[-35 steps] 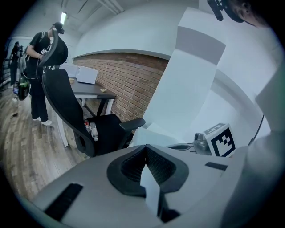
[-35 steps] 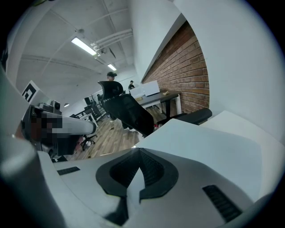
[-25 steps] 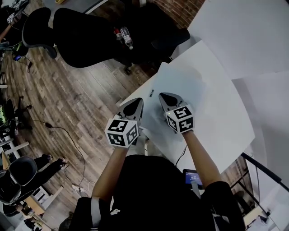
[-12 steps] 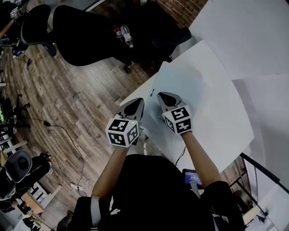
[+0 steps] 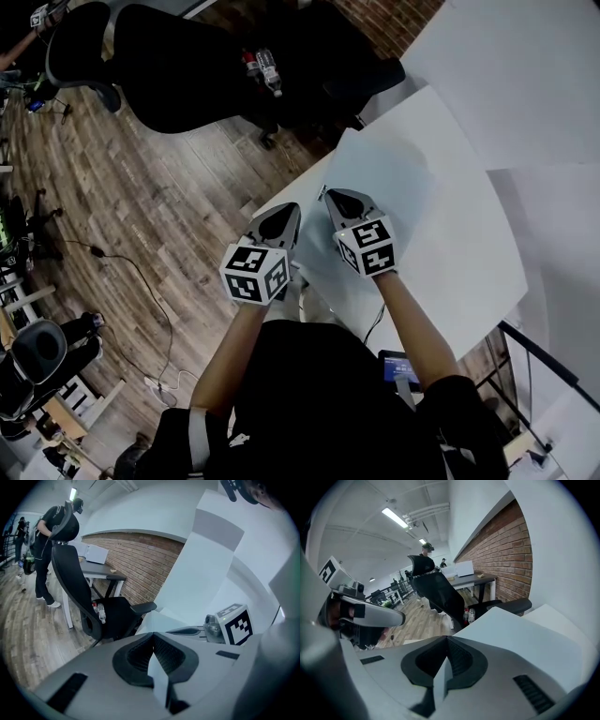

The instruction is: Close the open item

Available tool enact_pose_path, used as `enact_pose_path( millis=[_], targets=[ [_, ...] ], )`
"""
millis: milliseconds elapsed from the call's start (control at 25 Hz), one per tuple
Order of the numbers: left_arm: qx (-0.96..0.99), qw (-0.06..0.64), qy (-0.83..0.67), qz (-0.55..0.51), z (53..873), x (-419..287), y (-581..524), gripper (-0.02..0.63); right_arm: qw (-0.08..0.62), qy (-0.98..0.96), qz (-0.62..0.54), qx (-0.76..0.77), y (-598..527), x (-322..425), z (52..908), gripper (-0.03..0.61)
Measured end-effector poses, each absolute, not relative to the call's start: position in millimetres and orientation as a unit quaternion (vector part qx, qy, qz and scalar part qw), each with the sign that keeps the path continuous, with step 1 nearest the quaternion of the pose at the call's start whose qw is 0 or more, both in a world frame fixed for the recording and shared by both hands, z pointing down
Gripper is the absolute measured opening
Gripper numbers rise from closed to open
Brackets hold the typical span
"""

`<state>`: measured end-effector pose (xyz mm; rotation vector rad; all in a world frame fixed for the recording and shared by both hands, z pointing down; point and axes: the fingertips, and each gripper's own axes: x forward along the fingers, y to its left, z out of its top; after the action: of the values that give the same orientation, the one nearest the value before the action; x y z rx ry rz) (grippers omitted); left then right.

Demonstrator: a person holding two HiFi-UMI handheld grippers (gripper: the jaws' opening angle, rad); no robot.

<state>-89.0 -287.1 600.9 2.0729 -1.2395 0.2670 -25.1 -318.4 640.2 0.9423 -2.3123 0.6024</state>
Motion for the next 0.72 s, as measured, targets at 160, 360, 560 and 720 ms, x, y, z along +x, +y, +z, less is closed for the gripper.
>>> enact_pose_path(
  millis=[160,360,560,720],
  targets=[
    [0.797,0.351,-0.481,0.103,605.1,-94.6,-285.5,0.014,0.305,-0.862,0.208,0.348,-316.5,-30.0,646.7,0.038],
    [0.796,0.353,-0.481,0.102,607.4,-99.1,-285.2,0.014,0.330,-0.855,0.205,0.343,-315.0,-33.2,652.2,0.038],
    [0.797,0.355,-0.478,0.101,609.6,-100.2,-286.1,0.014,0.347,-0.849,0.200,0.345,-315.4,-33.5,655.7,0.038],
    [0.796,0.358,-0.477,0.101,613.6,-101.0,-287.0,0.014,0.353,-0.846,0.205,0.342,-316.5,-33.1,658.6,0.038]
  ],
)
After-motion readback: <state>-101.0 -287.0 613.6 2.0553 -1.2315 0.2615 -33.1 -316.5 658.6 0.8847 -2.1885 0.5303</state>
